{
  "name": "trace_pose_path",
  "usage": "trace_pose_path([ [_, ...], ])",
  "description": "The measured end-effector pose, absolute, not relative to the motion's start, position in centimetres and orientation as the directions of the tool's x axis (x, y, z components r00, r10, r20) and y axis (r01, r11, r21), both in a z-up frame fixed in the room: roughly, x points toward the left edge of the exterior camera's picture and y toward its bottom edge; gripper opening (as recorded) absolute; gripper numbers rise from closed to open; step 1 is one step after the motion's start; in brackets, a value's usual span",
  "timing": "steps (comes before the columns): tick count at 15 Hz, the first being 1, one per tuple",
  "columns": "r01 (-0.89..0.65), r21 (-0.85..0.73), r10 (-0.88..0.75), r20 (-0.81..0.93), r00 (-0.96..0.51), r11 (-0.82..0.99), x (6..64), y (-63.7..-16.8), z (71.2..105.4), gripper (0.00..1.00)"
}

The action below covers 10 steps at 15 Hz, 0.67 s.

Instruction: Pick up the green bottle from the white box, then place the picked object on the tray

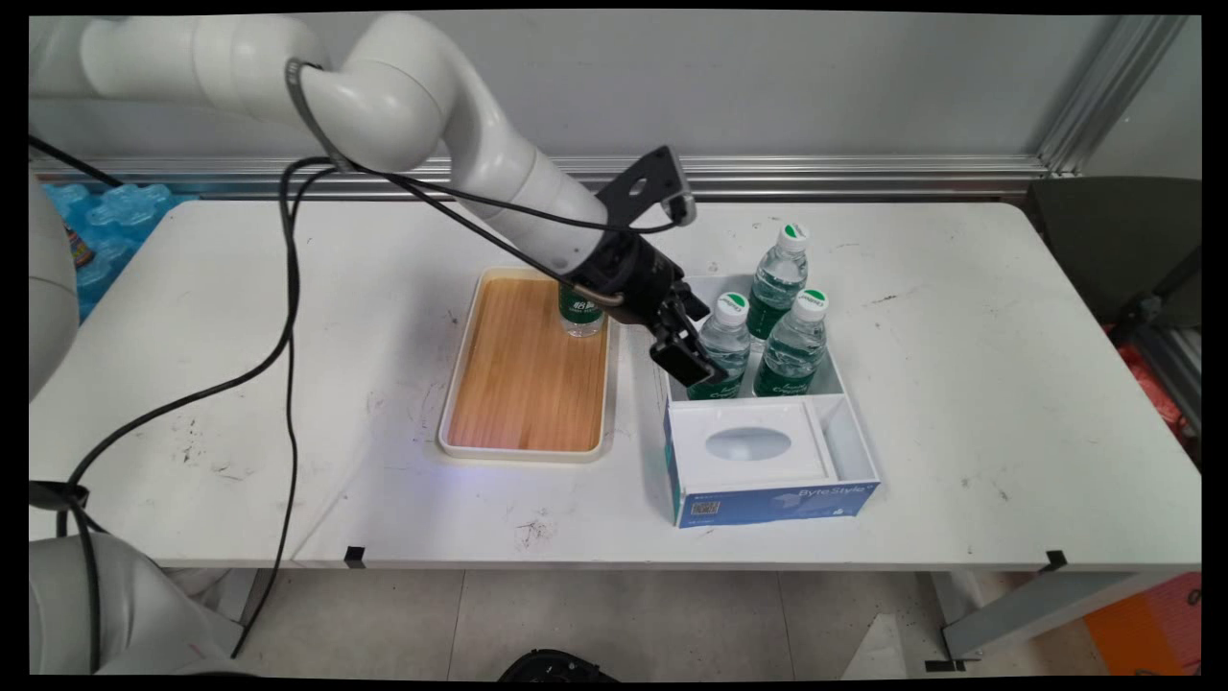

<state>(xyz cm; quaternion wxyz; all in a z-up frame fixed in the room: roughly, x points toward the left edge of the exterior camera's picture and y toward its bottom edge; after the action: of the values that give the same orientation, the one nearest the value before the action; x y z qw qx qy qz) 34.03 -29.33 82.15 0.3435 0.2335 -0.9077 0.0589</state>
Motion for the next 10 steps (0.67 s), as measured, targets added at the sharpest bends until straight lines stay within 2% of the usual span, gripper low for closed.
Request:
trace_pose_path([
  [5, -0.474, 0.046, -0.385, 0.655, -0.65, 0.879, 32.8, -30.2, 81.0, 1.0],
  [6, -0.476, 0.045, -0.385, 0.656, -0.649, 0.878, 32.6, -30.3, 80.8, 0.0],
  [10, -0.477, 0.039, -0.381, 0.66, -0.647, 0.878, 32.3, -30.6, 80.5, 0.0],
])
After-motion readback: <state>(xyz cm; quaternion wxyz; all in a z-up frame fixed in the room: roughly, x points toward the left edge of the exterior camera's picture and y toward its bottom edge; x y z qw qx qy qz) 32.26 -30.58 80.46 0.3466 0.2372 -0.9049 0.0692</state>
